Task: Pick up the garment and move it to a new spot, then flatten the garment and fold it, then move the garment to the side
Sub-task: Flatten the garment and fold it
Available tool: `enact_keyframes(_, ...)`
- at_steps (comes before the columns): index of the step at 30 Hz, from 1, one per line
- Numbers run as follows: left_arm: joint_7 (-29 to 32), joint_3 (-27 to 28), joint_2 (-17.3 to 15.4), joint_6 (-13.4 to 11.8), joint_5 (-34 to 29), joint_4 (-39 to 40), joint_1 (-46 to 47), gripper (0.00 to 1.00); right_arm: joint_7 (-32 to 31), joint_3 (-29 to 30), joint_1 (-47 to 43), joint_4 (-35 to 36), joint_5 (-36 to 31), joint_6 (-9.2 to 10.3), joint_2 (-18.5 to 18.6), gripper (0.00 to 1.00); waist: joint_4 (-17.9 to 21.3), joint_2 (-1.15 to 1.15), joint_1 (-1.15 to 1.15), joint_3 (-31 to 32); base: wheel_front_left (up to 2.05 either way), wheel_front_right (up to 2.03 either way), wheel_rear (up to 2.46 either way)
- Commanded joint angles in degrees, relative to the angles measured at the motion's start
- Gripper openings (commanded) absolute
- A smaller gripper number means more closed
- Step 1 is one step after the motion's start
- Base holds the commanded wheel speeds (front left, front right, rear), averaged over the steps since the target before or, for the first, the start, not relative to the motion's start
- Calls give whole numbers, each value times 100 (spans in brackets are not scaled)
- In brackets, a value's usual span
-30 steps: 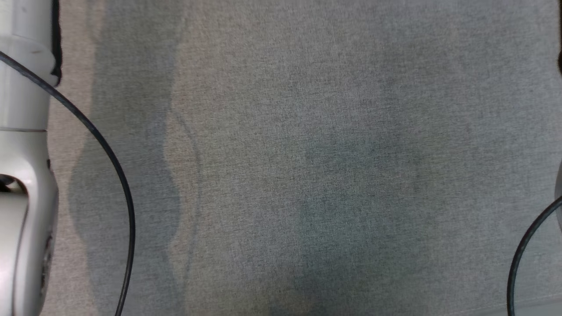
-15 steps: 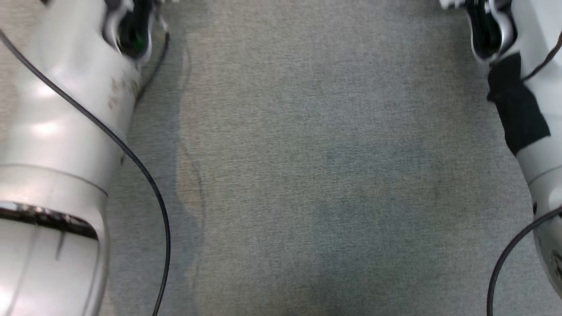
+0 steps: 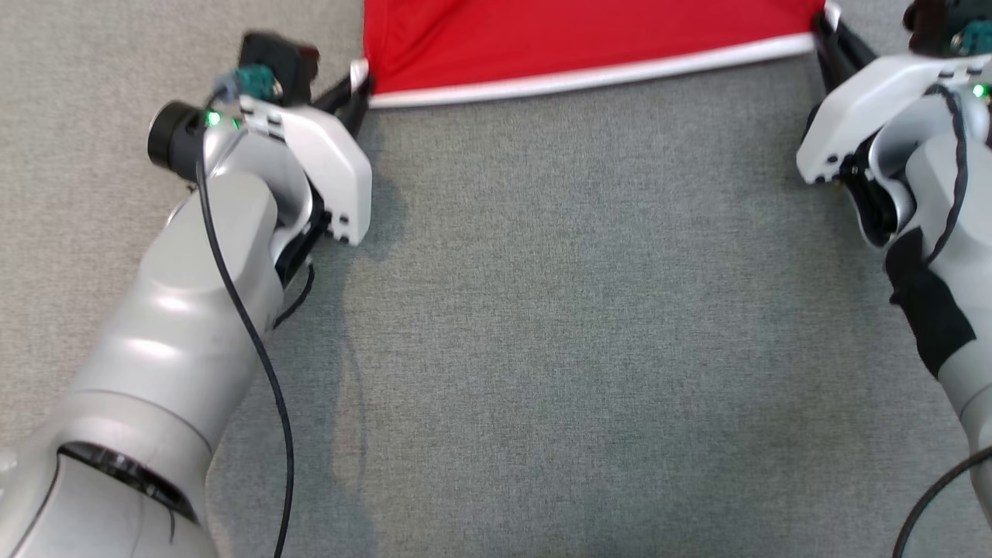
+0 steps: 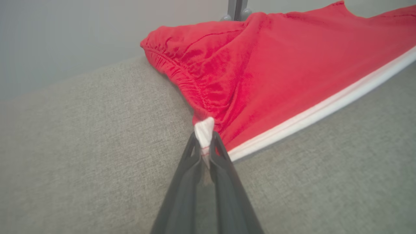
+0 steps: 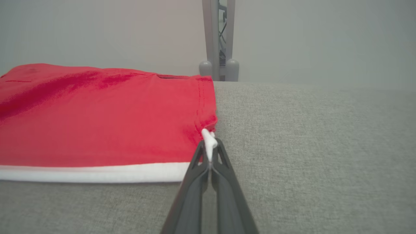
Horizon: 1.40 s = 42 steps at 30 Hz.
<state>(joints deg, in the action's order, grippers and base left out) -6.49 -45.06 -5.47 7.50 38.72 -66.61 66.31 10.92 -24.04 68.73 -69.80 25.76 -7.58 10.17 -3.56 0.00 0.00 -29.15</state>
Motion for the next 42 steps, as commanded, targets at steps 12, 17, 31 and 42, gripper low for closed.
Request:
enact_keyframes(12,160,-797,-324,-10,154,28,-849,0,-1001,-837,-920,191,692,29,529,0,-19,0,0,904,0,0,0)
enact_keyframes(17,371,-713,-380,-10,744,233,-1288,0,-1553,-1179,-1330,503,1135,32,843,0,-37,0,0,1293,0,0,0)
enact_keyframes(31,759,-938,-870,-32,1903,1235,-2930,0,-3098,-1990,-2793,1990,2877,39,1996,0,-144,0,0,2459,0,0,0)
enact_keyframes(42,985,-1064,-1265,-110,2300,2119,-3975,0,-4399,-2064,-3655,3039,4051,45,2833,0,-233,0,0,2969,0,0,0)
